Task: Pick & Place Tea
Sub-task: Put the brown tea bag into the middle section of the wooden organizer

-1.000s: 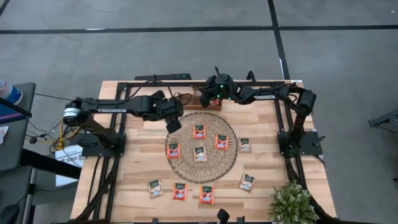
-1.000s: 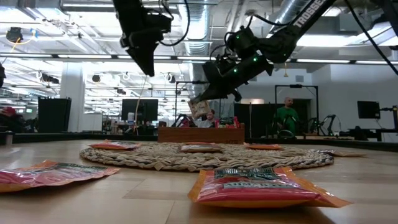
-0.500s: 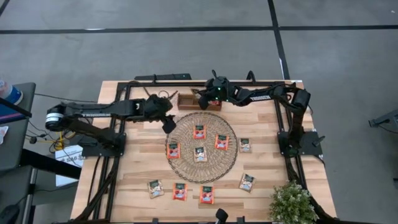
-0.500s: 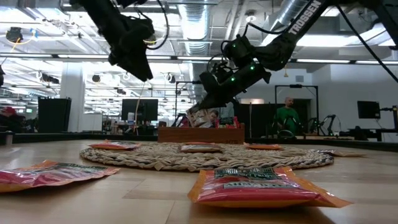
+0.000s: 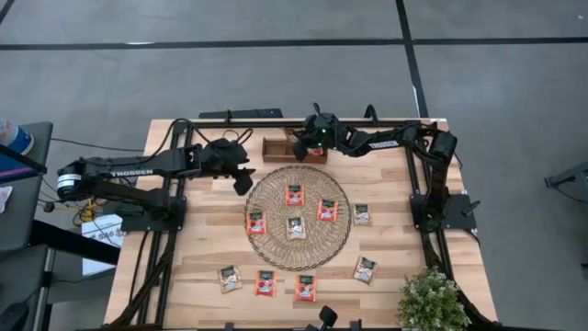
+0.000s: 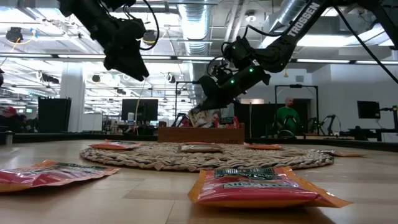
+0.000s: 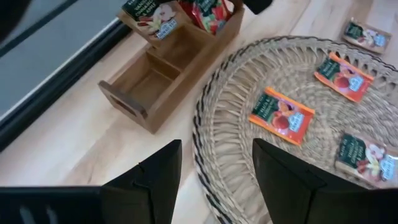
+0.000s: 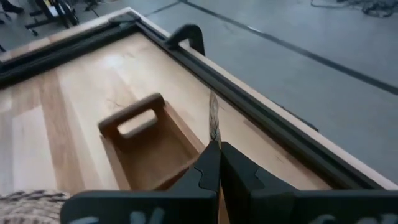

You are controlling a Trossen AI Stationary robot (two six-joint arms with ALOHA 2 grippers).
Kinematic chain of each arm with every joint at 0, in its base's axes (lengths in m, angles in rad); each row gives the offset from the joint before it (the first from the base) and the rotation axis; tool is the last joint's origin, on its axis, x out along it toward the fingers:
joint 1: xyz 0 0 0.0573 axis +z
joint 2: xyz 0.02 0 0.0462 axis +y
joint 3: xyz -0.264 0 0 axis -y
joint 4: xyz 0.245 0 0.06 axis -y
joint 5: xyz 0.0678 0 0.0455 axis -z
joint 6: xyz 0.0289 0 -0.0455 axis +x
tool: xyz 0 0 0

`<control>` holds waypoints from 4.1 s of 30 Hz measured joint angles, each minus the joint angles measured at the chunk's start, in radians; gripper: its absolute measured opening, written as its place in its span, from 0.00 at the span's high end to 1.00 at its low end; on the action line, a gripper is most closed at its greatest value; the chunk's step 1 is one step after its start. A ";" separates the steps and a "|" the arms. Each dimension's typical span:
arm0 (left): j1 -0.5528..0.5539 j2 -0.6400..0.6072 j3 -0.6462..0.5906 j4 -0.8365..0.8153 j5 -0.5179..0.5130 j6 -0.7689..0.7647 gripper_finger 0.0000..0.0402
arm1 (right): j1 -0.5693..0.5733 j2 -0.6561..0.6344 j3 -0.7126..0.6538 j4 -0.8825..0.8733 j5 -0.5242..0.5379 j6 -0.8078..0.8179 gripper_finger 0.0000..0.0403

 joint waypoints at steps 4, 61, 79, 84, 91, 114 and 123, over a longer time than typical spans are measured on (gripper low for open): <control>0.000 0.000 0.000 0.001 0.002 0.016 0.53 | 0.001 0.000 0.000 0.000 -0.003 0.001 1.00; 0.000 0.001 0.001 0.009 0.047 0.040 0.53 | 0.006 0.050 0.000 -0.072 -0.029 -0.017 0.77; 0.000 0.001 0.002 0.039 0.069 0.046 0.53 | -0.013 0.028 0.053 -0.189 -0.031 -0.120 0.73; 0.000 0.001 0.002 0.039 0.070 0.048 0.53 | -0.036 0.028 0.088 -0.254 -0.091 -0.134 0.71; 0.000 0.001 0.002 0.039 0.072 0.061 0.53 | -0.060 0.028 0.241 -0.507 -0.108 -0.258 0.65; 0.000 0.005 0.002 0.043 0.073 0.067 0.53 | -0.103 0.032 0.466 -0.879 -0.279 -0.349 0.63; 0.000 0.005 0.002 0.050 0.091 0.065 0.53 | -0.113 0.044 0.464 -0.890 -0.234 -0.374 0.63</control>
